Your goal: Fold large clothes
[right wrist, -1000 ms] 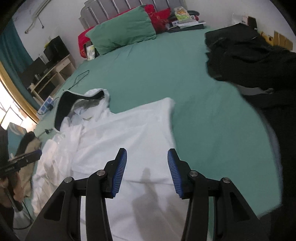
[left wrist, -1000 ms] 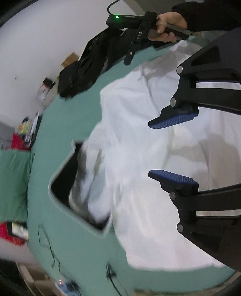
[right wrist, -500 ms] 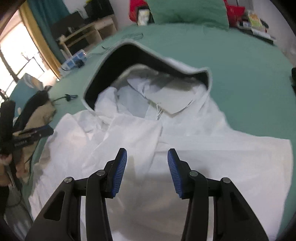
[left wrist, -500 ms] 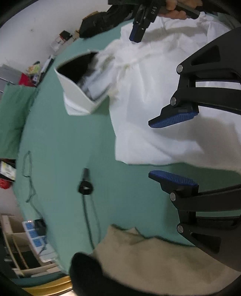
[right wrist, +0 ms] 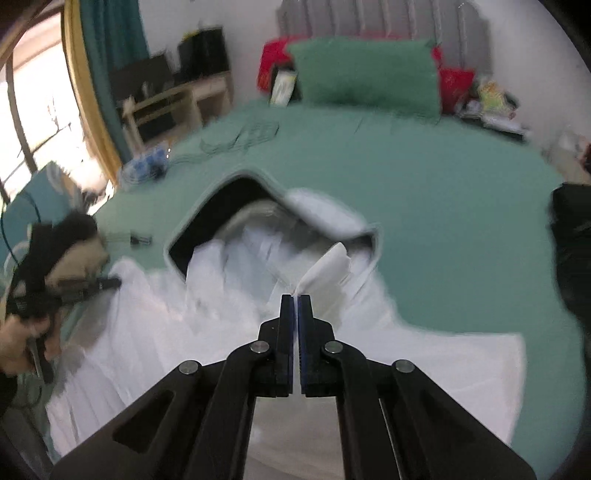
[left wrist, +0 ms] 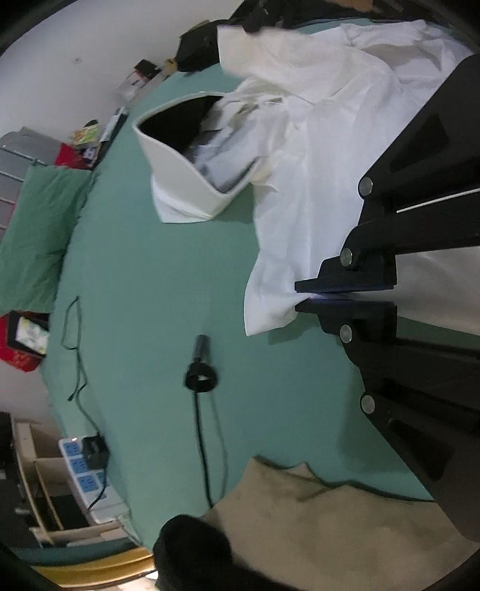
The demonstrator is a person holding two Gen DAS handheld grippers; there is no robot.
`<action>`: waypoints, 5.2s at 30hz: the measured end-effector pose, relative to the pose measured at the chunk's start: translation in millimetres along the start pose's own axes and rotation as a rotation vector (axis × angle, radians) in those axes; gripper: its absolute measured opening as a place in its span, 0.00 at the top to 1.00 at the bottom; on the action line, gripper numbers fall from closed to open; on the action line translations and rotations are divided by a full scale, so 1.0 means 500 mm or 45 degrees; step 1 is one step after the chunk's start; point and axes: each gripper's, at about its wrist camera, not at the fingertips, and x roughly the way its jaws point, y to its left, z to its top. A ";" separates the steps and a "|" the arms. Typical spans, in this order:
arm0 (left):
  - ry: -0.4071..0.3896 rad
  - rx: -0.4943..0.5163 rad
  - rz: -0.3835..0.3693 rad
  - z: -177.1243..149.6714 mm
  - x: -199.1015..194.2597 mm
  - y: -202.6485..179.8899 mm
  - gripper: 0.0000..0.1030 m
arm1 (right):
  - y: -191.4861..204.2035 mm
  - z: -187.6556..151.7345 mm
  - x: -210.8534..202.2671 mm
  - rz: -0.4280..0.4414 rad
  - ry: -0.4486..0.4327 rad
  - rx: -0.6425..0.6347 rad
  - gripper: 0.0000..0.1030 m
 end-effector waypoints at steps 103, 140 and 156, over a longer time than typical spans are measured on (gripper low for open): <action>-0.140 0.769 -0.177 0.055 0.113 -0.317 0.97 | -0.161 -0.039 0.024 -0.128 0.020 0.144 0.25; 0.122 0.186 -0.443 0.188 0.152 -0.230 0.34 | -0.126 -0.043 0.179 -0.148 0.190 -0.470 0.82; 0.435 0.481 -0.378 0.156 0.256 -0.285 0.33 | -0.367 0.021 0.266 0.742 0.486 0.238 0.25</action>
